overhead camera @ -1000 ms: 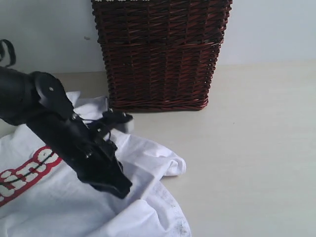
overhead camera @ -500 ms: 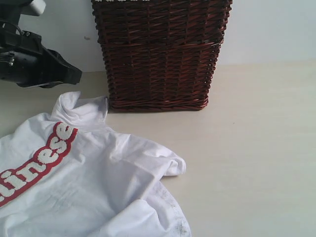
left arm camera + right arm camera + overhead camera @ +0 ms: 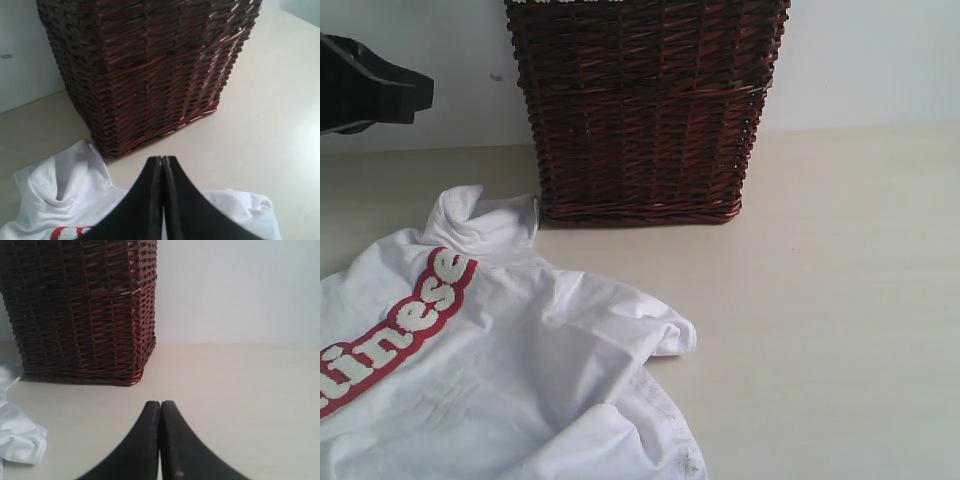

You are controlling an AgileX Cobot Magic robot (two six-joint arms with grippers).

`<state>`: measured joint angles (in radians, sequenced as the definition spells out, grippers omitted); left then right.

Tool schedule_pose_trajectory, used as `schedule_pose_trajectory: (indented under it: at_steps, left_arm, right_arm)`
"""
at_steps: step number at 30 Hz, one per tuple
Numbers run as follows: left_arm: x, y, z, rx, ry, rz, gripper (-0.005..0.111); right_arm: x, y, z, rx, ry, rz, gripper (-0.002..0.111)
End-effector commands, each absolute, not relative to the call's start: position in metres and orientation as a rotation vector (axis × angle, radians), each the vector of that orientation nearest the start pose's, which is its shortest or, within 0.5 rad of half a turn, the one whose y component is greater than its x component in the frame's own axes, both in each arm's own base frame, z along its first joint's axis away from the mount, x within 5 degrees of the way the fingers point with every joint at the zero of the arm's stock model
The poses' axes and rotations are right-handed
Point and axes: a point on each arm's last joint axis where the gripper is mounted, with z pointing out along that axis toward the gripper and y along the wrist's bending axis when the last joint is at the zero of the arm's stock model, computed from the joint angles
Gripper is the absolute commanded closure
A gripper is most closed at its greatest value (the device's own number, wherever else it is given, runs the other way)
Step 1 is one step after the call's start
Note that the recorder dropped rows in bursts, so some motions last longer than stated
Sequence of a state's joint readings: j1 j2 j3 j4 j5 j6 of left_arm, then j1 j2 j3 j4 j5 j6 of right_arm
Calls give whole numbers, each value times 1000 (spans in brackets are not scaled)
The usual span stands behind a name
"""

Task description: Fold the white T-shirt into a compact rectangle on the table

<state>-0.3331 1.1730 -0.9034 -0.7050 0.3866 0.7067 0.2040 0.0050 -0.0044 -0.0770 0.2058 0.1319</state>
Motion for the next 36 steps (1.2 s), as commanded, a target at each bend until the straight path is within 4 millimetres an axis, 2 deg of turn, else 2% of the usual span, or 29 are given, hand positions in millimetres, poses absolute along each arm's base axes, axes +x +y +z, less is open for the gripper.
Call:
schedule_pose_trajectory:
  at_steps: [1, 11, 14, 18, 21, 24, 25, 26, 27, 28, 31, 33, 36]
  left_arm:
    - [232, -103, 335, 505, 1988, -441, 107]
    - [233, -100, 338, 501, 1957, -408, 107]
    - [230, -83, 355, 518, 1833, -217, 107]
    - [223, -53, 375, 254, 1789, -233, 107]
    - [224, -45, 370, 225, 1820, -214, 107]
    - [233, -45, 351, 220, 1886, -212, 107]
    - [235, -46, 347, 222, 1901, -213, 107]
    - [241, -47, 340, 226, 1933, -216, 107]
    - [242, -47, 338, 227, 1941, -217, 107]
    - [246, -48, 335, 226, 1956, -216, 107]
    - [250, -47, 332, 230, 1957, -197, 107]
    - [256, -48, 324, 227, 1982, -196, 107]
    - [260, -49, 320, 207, 2002, -210, 107]
  right_arm:
    - [55, 10, 196, -107, 1678, 180, 108]
    - [55, 10, 196, -108, 1671, 182, 108]
    - [55, 11, 206, -110, 1567, 193, 108]
    - [54, 10, 223, 35, 1388, 368, 108]
    - [53, 10, 226, 109, 1349, 457, 108]
    - [52, 10, 230, 190, 1326, 569, 108]
    - [51, 10, 238, 179, 1312, 567, 108]
    - [46, 9, 255, 159, 1296, 552, 106]
    - [45, 9, 261, 161, 1311, 549, 103]
    - [45, 9, 276, 166, 1348, 543, 96]
    - [54, 11, 293, 178, 1456, 523, 80]
    - [77, 18, 295, 167, 1671, 485, 71]
    - [112, 38, 289, 22, 1936, 523, 70]
